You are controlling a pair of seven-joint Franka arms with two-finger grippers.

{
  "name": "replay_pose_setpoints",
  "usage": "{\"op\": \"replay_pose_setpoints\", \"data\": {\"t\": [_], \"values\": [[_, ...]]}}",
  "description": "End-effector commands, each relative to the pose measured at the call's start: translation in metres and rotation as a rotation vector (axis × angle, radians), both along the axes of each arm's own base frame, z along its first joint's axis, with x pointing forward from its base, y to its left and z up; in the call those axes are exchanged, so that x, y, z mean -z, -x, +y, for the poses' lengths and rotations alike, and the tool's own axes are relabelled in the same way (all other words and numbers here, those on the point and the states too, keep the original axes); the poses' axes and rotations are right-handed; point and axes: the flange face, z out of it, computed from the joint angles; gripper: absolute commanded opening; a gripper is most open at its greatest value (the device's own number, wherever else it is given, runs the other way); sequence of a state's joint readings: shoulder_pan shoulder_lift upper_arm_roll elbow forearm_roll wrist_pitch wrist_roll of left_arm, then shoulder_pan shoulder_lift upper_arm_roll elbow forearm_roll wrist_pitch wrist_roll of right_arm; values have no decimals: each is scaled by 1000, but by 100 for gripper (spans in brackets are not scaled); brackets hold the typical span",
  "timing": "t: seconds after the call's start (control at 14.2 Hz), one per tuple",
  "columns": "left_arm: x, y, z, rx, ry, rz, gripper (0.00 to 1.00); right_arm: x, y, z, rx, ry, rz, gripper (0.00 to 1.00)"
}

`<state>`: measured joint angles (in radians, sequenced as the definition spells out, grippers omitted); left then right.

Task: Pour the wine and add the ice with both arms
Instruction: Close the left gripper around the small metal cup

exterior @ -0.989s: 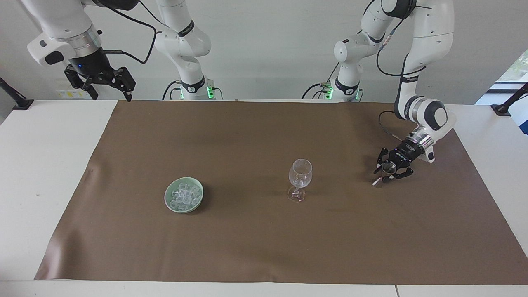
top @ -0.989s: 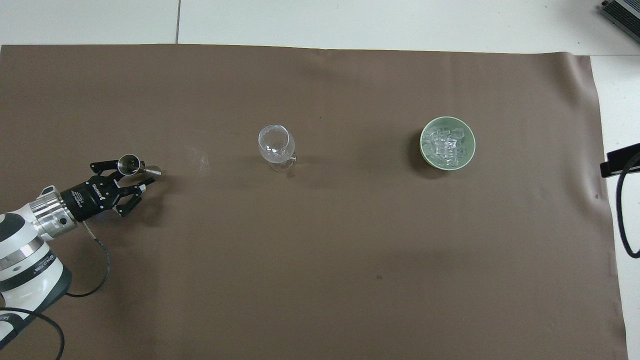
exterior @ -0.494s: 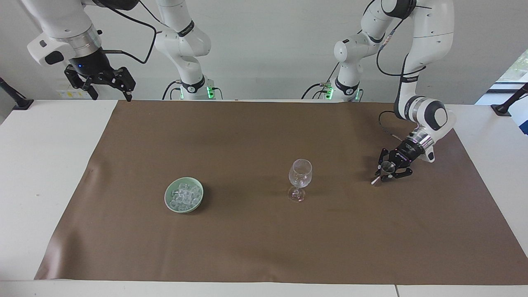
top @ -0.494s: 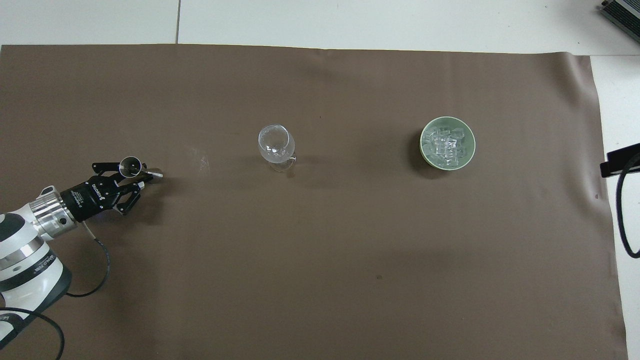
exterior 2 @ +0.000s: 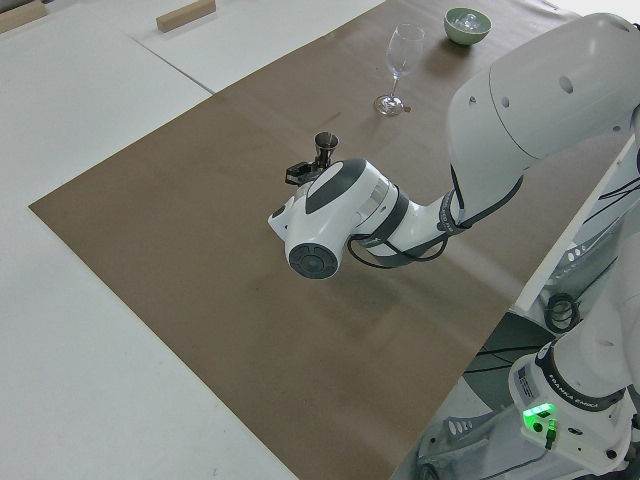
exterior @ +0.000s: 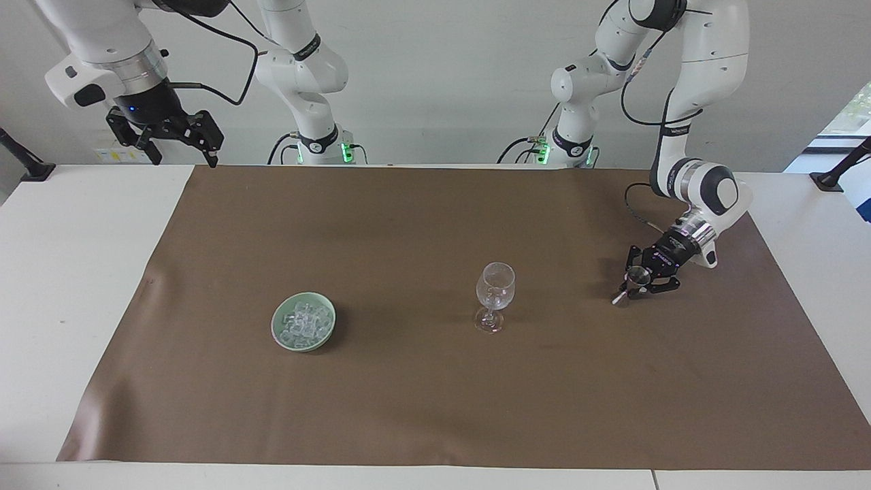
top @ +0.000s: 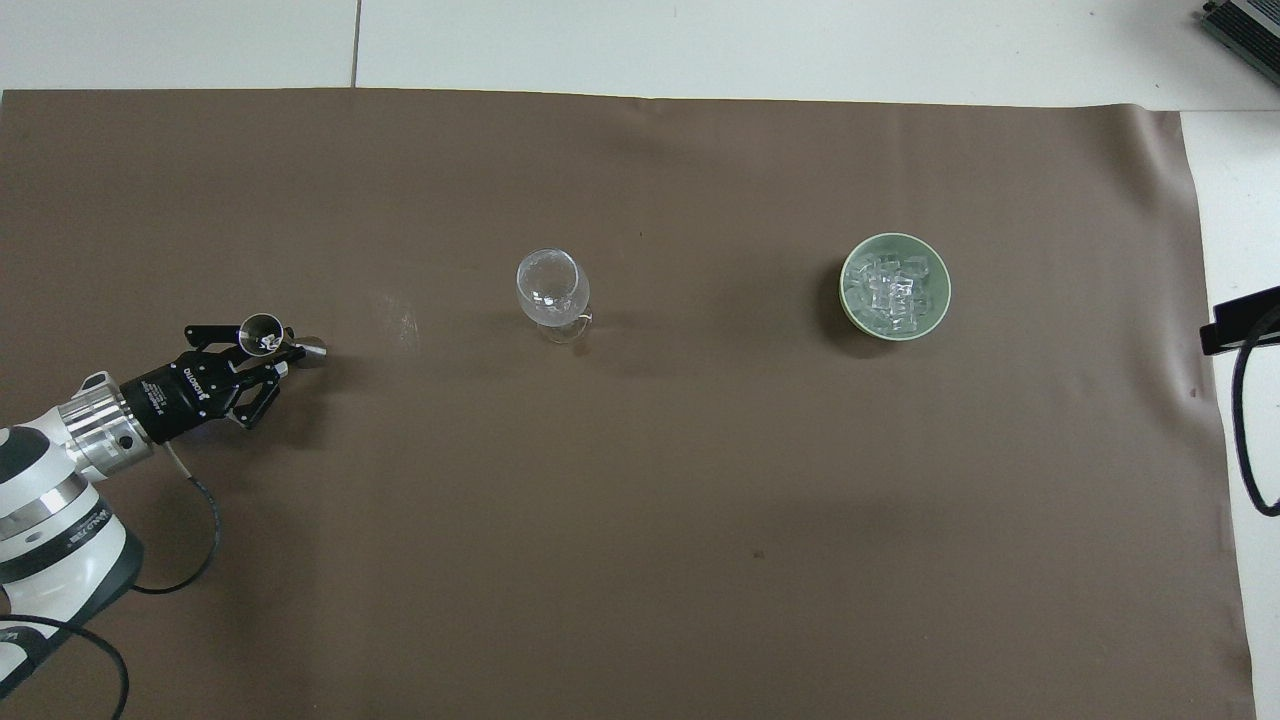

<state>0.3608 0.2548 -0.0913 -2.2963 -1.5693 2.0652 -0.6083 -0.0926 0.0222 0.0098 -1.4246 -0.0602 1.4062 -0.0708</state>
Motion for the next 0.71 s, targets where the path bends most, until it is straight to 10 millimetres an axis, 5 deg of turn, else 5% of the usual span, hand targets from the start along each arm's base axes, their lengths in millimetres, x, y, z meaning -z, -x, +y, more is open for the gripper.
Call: {"op": "replay_pose_setpoints", "data": {"t": [0.0,0.64], "values": [[3,2,4,-27,2,7,0,0,2,3,7,-18,-17,100],[-9,1,9,-10,63,-28,0,0,2,3,8,-18,-17,100]]}}
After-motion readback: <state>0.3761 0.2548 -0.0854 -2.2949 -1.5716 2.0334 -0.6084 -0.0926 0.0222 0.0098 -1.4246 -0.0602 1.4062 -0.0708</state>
